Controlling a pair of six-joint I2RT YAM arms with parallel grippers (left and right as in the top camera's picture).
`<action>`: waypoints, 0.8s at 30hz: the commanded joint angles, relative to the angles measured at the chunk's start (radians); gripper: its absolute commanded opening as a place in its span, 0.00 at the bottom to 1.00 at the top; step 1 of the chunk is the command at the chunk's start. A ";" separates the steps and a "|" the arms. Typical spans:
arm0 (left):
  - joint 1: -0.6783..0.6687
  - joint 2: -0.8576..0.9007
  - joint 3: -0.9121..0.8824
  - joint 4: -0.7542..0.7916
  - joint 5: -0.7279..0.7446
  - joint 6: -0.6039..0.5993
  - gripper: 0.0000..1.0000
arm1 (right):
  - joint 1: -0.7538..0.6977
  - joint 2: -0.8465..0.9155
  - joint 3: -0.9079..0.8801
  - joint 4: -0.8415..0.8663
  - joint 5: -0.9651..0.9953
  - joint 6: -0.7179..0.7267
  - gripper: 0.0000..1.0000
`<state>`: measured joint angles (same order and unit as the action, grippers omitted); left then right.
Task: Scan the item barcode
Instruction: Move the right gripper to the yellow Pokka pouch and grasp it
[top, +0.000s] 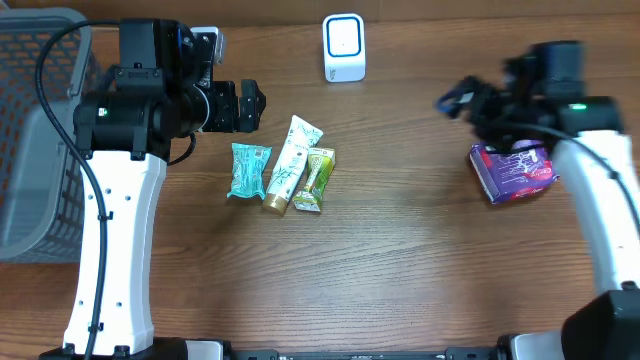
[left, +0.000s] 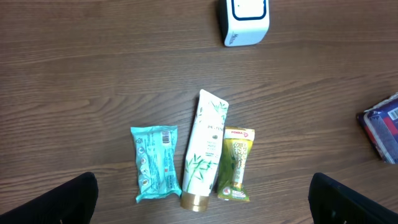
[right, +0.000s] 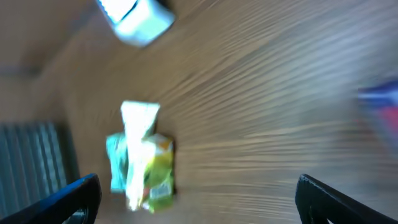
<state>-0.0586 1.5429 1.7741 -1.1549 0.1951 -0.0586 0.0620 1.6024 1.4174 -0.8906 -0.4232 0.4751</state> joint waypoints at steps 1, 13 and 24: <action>-0.001 0.002 0.011 0.002 0.007 -0.016 1.00 | 0.189 0.116 -0.024 0.060 -0.021 -0.006 0.98; -0.001 0.002 0.011 0.002 0.008 -0.016 1.00 | 0.402 0.391 -0.023 0.190 -0.035 0.105 0.98; -0.001 0.002 0.011 0.001 0.008 -0.016 1.00 | 0.463 0.409 -0.024 0.299 -0.022 0.108 0.85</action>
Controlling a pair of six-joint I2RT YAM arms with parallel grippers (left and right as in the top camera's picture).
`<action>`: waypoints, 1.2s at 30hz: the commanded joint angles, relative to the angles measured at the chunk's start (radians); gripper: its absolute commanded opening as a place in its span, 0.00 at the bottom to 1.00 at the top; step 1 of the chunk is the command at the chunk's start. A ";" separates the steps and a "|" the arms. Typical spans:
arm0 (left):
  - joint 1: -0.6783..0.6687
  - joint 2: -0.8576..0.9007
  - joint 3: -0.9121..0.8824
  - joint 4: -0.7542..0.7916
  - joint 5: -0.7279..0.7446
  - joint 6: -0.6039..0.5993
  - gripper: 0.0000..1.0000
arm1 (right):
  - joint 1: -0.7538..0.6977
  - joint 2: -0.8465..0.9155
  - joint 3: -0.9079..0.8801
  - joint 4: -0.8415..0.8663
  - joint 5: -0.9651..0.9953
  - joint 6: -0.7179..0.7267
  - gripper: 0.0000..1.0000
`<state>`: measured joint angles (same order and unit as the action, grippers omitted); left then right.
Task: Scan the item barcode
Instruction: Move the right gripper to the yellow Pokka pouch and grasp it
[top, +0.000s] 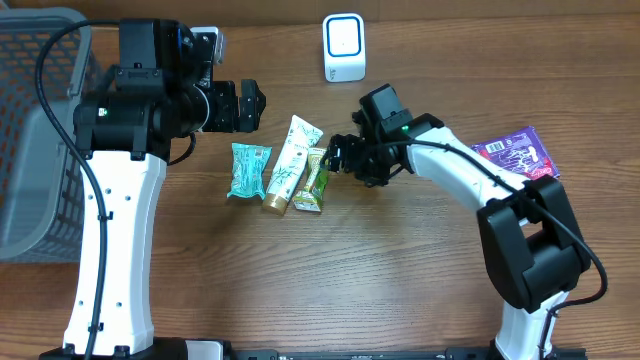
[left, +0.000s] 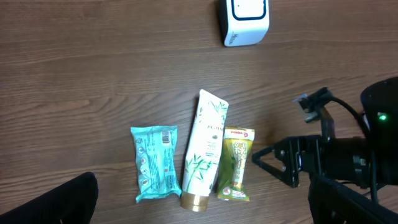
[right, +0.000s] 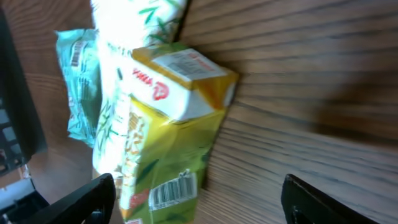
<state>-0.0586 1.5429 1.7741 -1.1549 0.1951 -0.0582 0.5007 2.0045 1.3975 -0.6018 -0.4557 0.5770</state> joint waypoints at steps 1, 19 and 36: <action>-0.001 0.002 0.011 0.002 0.007 -0.017 1.00 | 0.034 0.006 -0.004 0.009 0.045 0.029 0.85; -0.001 0.002 0.011 0.002 0.008 -0.017 1.00 | 0.094 0.048 -0.005 -0.045 0.253 0.069 0.70; -0.001 0.002 0.011 0.001 0.008 -0.017 1.00 | -0.011 0.111 0.005 -0.171 0.049 -0.053 0.78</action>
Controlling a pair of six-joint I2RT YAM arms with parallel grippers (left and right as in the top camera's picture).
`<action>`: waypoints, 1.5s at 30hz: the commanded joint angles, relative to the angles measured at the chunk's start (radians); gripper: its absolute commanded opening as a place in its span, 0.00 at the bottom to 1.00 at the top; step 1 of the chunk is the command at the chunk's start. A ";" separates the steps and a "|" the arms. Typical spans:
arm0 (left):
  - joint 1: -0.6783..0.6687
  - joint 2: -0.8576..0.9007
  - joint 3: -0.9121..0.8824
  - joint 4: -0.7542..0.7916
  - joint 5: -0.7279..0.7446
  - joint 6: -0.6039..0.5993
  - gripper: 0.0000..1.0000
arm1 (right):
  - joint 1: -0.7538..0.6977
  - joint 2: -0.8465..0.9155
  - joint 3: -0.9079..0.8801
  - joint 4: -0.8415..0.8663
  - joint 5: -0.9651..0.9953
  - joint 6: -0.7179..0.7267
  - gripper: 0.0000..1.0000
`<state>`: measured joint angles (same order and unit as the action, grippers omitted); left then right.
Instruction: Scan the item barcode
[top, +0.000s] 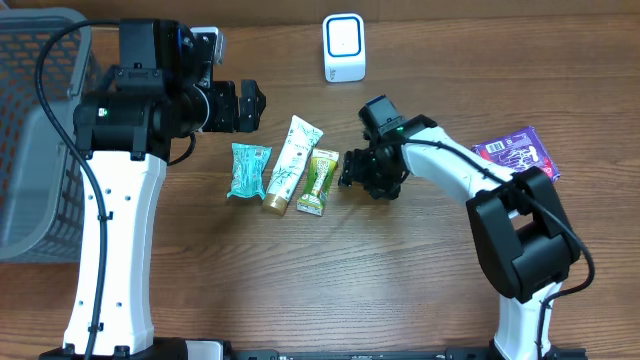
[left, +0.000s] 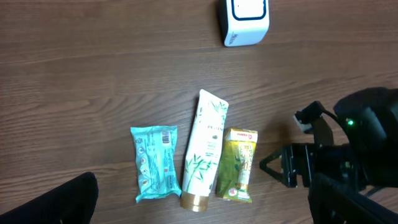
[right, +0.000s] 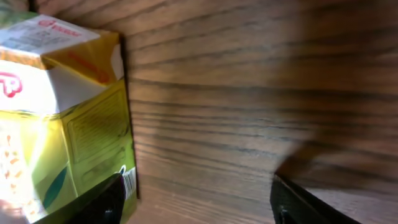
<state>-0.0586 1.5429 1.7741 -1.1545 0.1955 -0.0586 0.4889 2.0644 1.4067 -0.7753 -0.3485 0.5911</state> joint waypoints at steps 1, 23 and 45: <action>-0.001 0.002 0.011 0.001 0.007 -0.016 1.00 | -0.007 0.051 0.013 0.002 -0.075 -0.076 0.79; -0.001 0.002 0.011 0.001 0.007 -0.016 1.00 | 0.145 0.130 0.267 -0.159 0.220 0.043 0.49; -0.001 0.002 0.011 0.001 0.007 -0.016 1.00 | -0.120 0.097 0.284 -0.369 -0.745 -0.919 0.04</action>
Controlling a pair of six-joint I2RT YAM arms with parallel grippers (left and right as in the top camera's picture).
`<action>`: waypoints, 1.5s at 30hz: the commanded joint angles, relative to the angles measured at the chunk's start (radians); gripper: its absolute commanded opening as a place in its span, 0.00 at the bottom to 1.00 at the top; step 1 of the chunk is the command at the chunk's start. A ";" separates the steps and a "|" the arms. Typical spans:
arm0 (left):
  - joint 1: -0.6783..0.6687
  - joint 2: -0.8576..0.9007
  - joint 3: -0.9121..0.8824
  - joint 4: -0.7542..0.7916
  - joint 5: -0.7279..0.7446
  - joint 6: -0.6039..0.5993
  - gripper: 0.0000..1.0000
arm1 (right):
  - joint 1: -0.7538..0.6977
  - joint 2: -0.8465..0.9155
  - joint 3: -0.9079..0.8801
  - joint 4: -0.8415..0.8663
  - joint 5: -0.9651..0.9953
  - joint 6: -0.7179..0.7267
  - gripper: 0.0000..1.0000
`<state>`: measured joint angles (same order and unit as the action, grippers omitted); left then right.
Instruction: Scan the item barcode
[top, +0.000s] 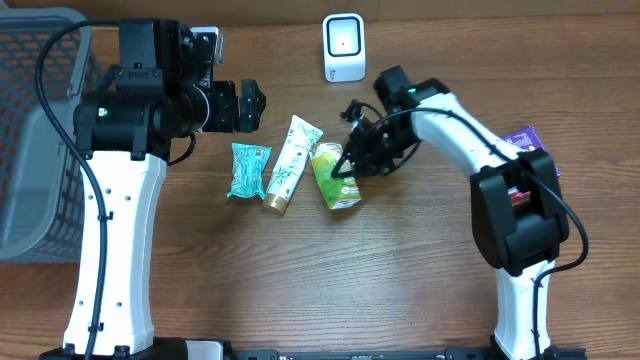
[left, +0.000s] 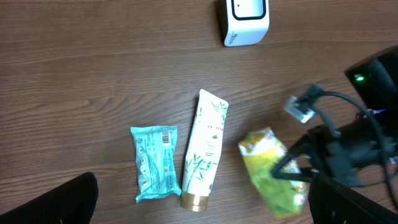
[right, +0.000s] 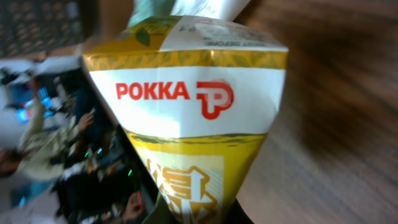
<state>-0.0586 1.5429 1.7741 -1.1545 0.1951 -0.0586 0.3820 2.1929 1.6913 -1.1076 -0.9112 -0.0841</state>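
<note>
The yellow-green Pokka drink carton (top: 335, 180) is tilted, a little right of the white bamboo-print tube (top: 290, 163). My right gripper (top: 349, 168) is shut on it. The carton (right: 186, 99) fills the right wrist view and hides the fingers there. In the left wrist view the carton (left: 271, 172) sits against the right gripper (left: 297, 167). The white barcode scanner (top: 343, 47) stands at the table's far edge, apart from the carton. My left gripper (top: 250, 105) hovers open over the left part, fingers (left: 68, 199) wide apart, holding nothing.
A teal packet (top: 248, 170) lies left of the tube (left: 205, 149). A purple packet (top: 524, 138) lies at the right, partly behind the right arm. A grey basket (top: 30, 150) stands at the table's left edge.
My right gripper was open beside the carton lying flat against the tube. Now it is shut on the carton, which is tilted and shifted right, away from the tube. The left arm is unmoved.
My right gripper was first at the far right over the purple packet. Then it was open at the carton's right side, the purple packet left lying at the right. It stayed there low by the carton, and now holds it tilted.
</note>
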 joint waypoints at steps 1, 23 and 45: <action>-0.001 0.002 0.011 0.001 0.008 -0.016 1.00 | -0.015 -0.032 0.000 -0.056 -0.182 -0.281 0.04; -0.001 0.002 0.011 0.001 0.008 -0.016 1.00 | 0.053 -0.032 0.000 -0.019 0.865 0.324 0.04; -0.001 0.002 0.011 0.001 0.008 -0.016 1.00 | 0.422 -0.031 -0.002 -0.052 1.092 0.374 0.56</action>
<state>-0.0586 1.5429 1.7741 -1.1549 0.1951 -0.0586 0.7765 2.1704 1.6875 -1.1767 0.3355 0.3878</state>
